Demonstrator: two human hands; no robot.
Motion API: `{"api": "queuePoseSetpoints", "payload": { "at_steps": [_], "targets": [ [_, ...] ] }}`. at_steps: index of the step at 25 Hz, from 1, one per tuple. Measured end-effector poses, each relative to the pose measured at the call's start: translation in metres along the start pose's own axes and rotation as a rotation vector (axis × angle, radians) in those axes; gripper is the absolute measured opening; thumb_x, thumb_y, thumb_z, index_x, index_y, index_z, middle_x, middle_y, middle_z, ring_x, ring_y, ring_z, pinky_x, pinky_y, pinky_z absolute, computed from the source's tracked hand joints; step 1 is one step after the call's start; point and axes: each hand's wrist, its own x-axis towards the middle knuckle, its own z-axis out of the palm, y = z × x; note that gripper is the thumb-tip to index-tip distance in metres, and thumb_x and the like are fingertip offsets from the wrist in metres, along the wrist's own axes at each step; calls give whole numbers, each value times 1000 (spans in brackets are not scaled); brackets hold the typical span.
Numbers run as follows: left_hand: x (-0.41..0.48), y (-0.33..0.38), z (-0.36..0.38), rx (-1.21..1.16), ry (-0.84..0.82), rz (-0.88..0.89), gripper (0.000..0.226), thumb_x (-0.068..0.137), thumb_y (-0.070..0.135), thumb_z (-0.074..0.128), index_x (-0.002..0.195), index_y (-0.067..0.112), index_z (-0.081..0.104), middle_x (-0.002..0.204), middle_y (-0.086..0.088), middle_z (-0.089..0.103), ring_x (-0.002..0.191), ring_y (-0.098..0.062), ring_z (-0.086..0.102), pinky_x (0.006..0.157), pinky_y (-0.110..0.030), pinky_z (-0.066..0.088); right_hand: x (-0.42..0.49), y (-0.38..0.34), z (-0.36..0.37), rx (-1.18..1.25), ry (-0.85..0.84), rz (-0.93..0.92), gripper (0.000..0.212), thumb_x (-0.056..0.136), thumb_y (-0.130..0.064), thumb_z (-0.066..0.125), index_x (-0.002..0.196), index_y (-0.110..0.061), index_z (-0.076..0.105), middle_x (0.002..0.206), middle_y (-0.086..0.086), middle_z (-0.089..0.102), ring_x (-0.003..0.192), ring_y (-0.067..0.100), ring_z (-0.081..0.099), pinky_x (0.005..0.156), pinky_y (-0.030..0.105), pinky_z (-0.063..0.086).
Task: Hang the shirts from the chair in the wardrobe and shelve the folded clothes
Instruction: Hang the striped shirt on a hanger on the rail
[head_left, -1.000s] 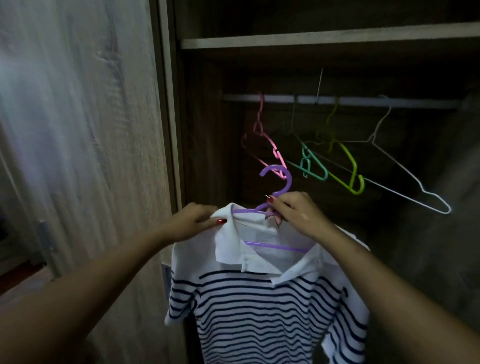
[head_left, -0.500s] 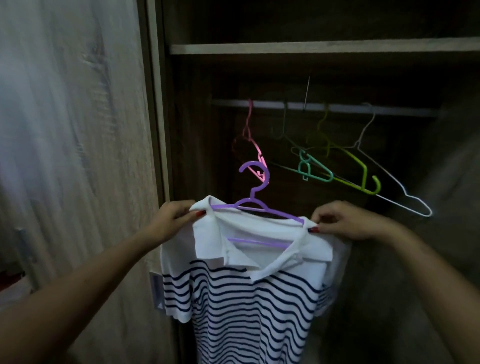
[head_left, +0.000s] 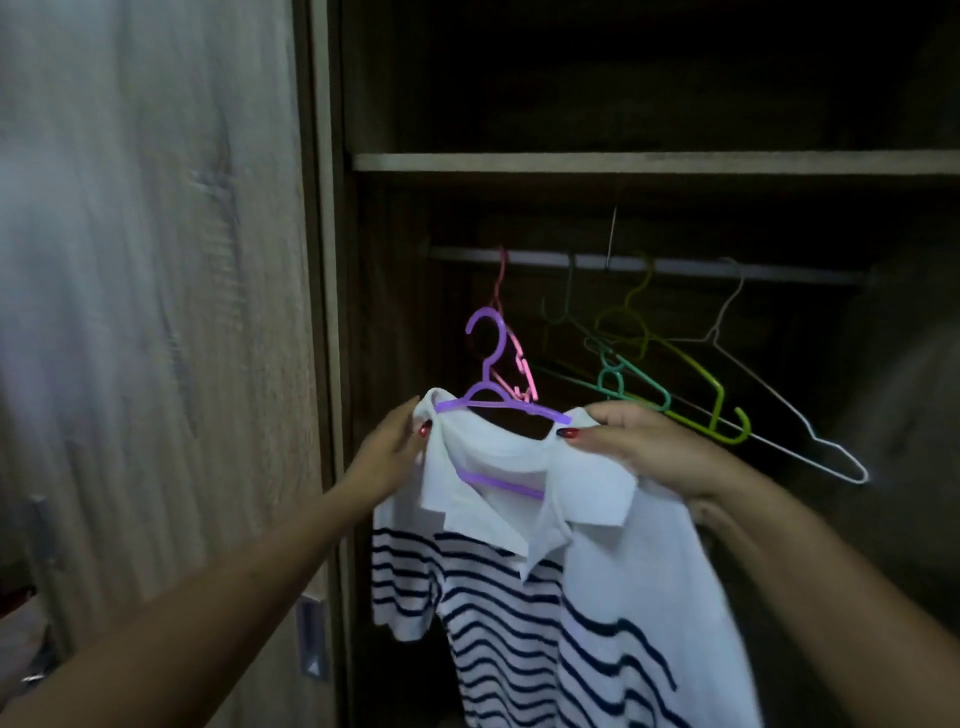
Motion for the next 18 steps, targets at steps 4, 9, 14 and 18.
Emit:
{"api": "queuePoseSetpoints", "payload": {
  "at_steps": [4, 9, 14, 18],
  "targets": [
    [2, 17, -3, -127, -45, 17, 39, 96, 38, 47, 133, 48, 42, 134, 25, 48, 122, 9, 46, 102, -23, 39, 43, -28, 29, 74, 208, 1, 14, 87, -12, 58, 87, 1, 64, 81, 18, 61, 71, 25, 58, 68, 33, 42],
    [14, 28, -20, -93, 36, -49, 47, 98, 26, 45, 144, 27, 34, 149, 7, 36, 134, -5, 34, 110, -25, 29, 112, -59, 55, 178, 321, -49, 18, 87, -13, 50, 71, -8, 55, 69, 11, 58, 67, 23, 58, 60, 28, 43],
    [22, 30, -35, -123, 36, -55, 49, 98, 28, 43, 145, 28, 30, 153, 5, 32, 137, -7, 30, 109, -28, 29, 183, -59, 63, 140, 433, -40, 24, 88, -20, 47, 102, -5, 59, 97, 16, 63, 88, 27, 63, 71, 33, 53],
    [23, 19, -38, -126, 31, -81, 48, 98, 28, 43, 145, 30, 32, 151, 8, 35, 127, 1, 33, 102, -20, 32, 210, -43, 64, 33, 466, 42, 36, 92, -21, 47, 123, -4, 51, 116, 17, 59, 106, 32, 59, 92, 41, 50]
  ]
}}
